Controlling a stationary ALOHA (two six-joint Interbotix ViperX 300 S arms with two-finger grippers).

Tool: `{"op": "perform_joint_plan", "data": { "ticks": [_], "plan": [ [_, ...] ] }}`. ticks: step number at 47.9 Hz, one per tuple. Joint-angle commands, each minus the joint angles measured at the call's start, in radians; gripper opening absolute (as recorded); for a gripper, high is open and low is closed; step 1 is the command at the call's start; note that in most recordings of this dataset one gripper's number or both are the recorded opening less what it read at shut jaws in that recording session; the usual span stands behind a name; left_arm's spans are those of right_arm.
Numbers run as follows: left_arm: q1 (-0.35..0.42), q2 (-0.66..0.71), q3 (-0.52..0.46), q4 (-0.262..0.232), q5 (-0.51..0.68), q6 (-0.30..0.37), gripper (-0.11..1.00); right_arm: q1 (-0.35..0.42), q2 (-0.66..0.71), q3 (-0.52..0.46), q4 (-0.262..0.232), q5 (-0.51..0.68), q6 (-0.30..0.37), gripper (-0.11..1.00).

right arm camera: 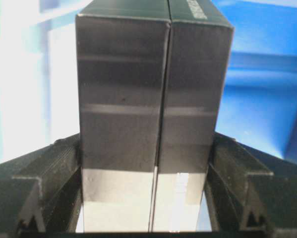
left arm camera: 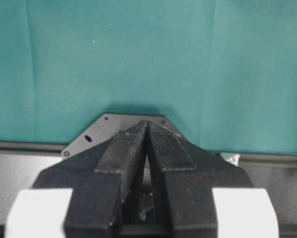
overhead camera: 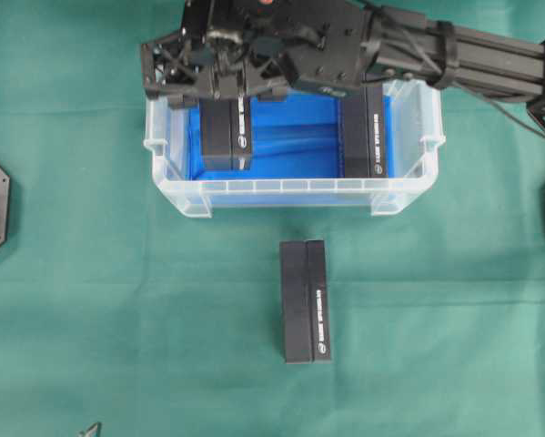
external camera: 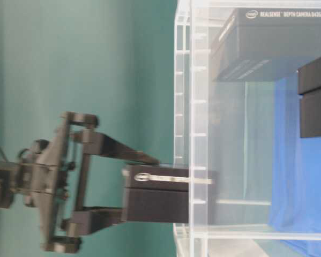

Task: Take the box out of the case with the right arm.
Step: 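Lift the left black box up out of the case with the right gripper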

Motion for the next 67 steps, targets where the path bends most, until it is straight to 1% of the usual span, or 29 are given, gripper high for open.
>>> {"op": "perform_joint_plan", "data": {
  "ticks": [1, 16, 24, 67],
  "plan": [
    [-0.002, 0.002, -0.023, 0.003, -0.003, 0.002, 0.00, 0.005, -0.060, -0.072, -0.012, 0.037, -0.002, 0.68],
    [-0.002, 0.003, -0.023, 0.002, -0.003, 0.002, 0.00, 0.014, -0.060, -0.202, -0.023, 0.130, -0.002, 0.68],
    [-0.002, 0.003, -0.023, 0.002, -0.003, 0.002, 0.00, 0.018, -0.061, -0.235, -0.037, 0.153, -0.002, 0.68],
    [-0.002, 0.002, -0.023, 0.002, -0.003, 0.000, 0.00, 0.020, -0.060, -0.242, -0.038, 0.155, -0.002, 0.68]
  ]
}}
